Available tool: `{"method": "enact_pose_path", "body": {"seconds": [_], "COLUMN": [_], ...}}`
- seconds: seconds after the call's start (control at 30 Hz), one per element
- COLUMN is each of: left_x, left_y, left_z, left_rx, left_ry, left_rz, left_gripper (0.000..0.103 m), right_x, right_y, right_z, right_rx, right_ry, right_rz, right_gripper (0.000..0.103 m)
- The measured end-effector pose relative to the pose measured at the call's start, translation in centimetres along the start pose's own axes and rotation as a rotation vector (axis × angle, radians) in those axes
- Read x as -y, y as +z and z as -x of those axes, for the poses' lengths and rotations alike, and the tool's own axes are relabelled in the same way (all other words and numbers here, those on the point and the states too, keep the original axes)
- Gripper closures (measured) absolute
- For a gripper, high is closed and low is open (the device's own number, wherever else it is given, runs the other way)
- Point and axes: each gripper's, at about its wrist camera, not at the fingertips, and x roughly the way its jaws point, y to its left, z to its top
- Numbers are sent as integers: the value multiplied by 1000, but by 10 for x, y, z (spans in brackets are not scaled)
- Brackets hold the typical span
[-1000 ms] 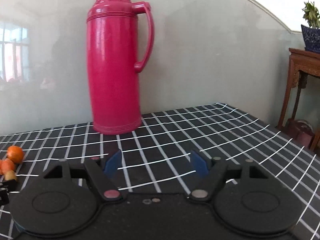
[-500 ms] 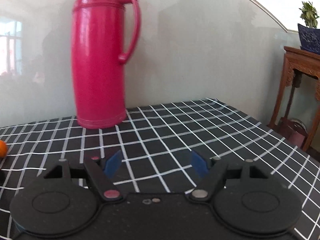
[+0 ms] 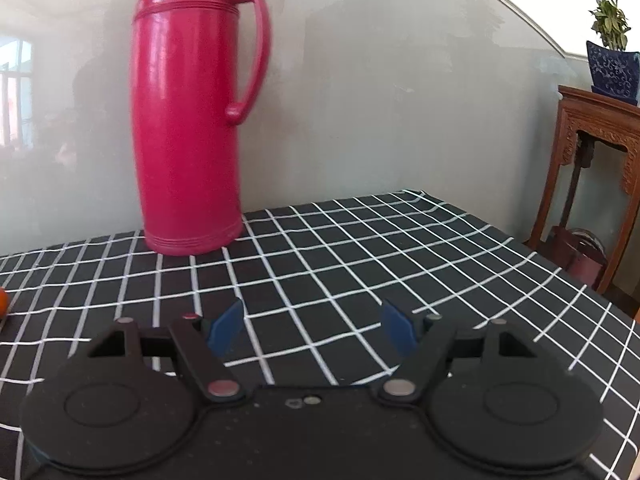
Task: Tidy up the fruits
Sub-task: 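Carry the yellow fruit into the red box and open the left gripper, then move the right gripper to the remaining mandarins and grasp one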
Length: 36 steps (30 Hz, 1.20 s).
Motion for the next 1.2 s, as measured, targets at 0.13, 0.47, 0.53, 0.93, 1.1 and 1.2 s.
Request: {"method": "enact_pose_path", "body": {"seconds": [0.13, 0.47, 0.53, 0.93, 1.1, 1.2], "left_x": [-22, -96, -111, -185, -188, -187], "left_y": [1, -2, -5, -36, -37, -37], "left_z": [27, 71, 77, 76, 80, 85], "left_rx": [38, 87, 87, 0, 22, 68], "left_ry": [27, 147, 176, 269, 276, 308], "left_rz": [3, 38, 47, 132, 143, 139], "left_gripper": [77, 77, 77, 77, 58, 14], "right_x": [-18, -76, -87, -132, -141, -145], "right_y": [1, 5, 5, 4, 5, 6], "right_z": [6, 26, 31, 58, 67, 70], "right_rx": [4, 26, 29, 52, 64, 70], "right_ry": [37, 139, 158, 222, 232, 239], "right_rz": [4, 38, 46, 79, 96, 105], "right_gripper": [28, 28, 28, 27, 27, 27]}}
